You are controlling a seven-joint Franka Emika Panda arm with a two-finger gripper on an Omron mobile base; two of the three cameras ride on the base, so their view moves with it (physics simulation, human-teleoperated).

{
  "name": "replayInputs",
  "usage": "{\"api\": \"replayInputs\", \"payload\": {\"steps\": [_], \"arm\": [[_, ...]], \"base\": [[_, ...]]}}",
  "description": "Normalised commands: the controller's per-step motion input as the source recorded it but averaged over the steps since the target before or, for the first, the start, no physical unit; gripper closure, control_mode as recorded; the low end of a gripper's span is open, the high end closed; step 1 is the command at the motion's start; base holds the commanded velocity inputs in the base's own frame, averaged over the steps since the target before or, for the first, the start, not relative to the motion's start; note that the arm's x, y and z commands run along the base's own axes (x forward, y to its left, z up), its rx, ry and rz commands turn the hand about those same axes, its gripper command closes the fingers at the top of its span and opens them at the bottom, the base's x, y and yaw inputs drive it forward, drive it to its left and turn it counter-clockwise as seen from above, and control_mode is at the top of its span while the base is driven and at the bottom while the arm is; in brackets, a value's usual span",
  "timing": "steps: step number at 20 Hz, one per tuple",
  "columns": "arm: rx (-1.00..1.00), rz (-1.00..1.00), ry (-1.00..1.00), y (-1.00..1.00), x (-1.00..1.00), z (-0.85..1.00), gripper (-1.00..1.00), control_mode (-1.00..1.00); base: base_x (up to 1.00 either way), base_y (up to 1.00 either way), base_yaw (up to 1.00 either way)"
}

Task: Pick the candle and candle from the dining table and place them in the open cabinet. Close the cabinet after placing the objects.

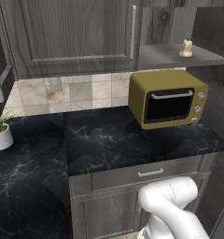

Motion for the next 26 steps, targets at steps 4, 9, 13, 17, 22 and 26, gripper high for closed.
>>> {"api": "replayInputs", "payload": {"steps": [4,9,13,17,22,26], "arm": [[0.18,-0.01,0.00,-0.29,0.08,-0.09,-1.00,-1.00],[0.18,0.00,0.00,-0.23,0.10,-0.14,-1.00,-1.00],[0.18,0.00,0.00,-0.23,0.05,-0.11,-1.00,-1.00],[0.14,0.00,0.00,-0.17,0.08,-0.04,-1.00,-1.00],[0.02,0.01,0.02,-0.01,0.32,-0.09,-1.00,-1.00],[0.10,-0.03,-0.01,-0.03,0.19,-0.07,-1.00,-1.00]], "base": [[0.00,0.00,0.00],[0.00,0.00,0.00],[0.00,0.00,0.00],[0.00,0.00,0.00],[0.00,0.00,0.00],[0.00,0.00,0.00]]}}
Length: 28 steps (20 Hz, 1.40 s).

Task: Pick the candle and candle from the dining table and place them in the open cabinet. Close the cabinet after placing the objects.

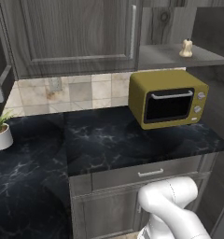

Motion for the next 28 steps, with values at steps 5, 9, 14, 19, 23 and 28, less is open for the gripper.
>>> {"api": "replayInputs", "payload": {"steps": [5,9,14,19,23,28], "arm": [[0.18,-0.08,-0.03,-0.13,0.00,-0.01,-1.00,-1.00],[0.23,-0.08,0.00,-0.18,0.00,-0.06,-1.00,-1.00],[0.24,-0.07,0.00,-0.15,0.00,0.00,-1.00,-1.00],[0.25,-0.06,-0.03,-0.15,0.00,0.00,-1.00,-1.00],[0.22,-0.06,-0.18,-0.13,0.00,0.00,-1.00,-1.00],[0.20,-0.08,-0.24,-0.08,0.00,0.01,-1.00,-1.00]], "base": [[0.00,0.00,0.00],[0.00,0.00,0.00],[0.00,0.00,0.00],[0.00,0.00,0.00],[0.00,0.00,0.00],[0.00,0.00,0.00]]}}
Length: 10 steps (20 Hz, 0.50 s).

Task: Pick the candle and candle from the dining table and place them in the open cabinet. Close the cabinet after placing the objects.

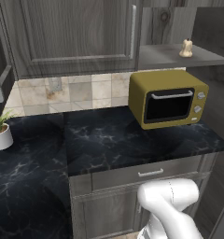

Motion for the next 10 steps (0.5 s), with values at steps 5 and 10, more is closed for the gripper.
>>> {"api": "replayInputs", "payload": {"steps": [5,10], "arm": [[0.15,-0.09,-0.28,-0.01,0.00,0.03,-1.00,-1.00],[0.09,-0.13,-0.21,0.00,0.00,0.01,-1.00,-1.00]], "base": [[0.00,0.00,0.00],[0.00,0.00,0.00]]}}
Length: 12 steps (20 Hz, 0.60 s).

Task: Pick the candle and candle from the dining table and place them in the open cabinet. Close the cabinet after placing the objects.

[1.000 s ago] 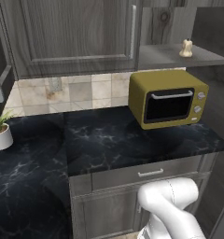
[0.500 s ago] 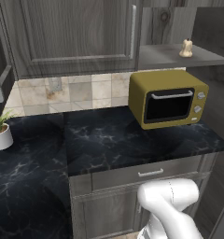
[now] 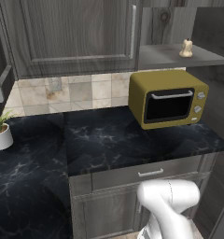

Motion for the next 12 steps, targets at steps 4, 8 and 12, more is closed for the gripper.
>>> {"api": "replayInputs", "payload": {"steps": [4,8,12], "arm": [[0.06,-0.15,-0.17,0.00,0.10,0.00,-1.00,-1.00],[0.02,-0.15,-0.13,0.02,0.18,0.00,-1.00,-1.00],[0.00,-0.11,-0.03,0.01,0.20,0.00,-1.00,-1.00]], "base": [[0.00,0.00,0.00],[0.00,0.00,0.00],[0.00,0.00,0.00]]}}
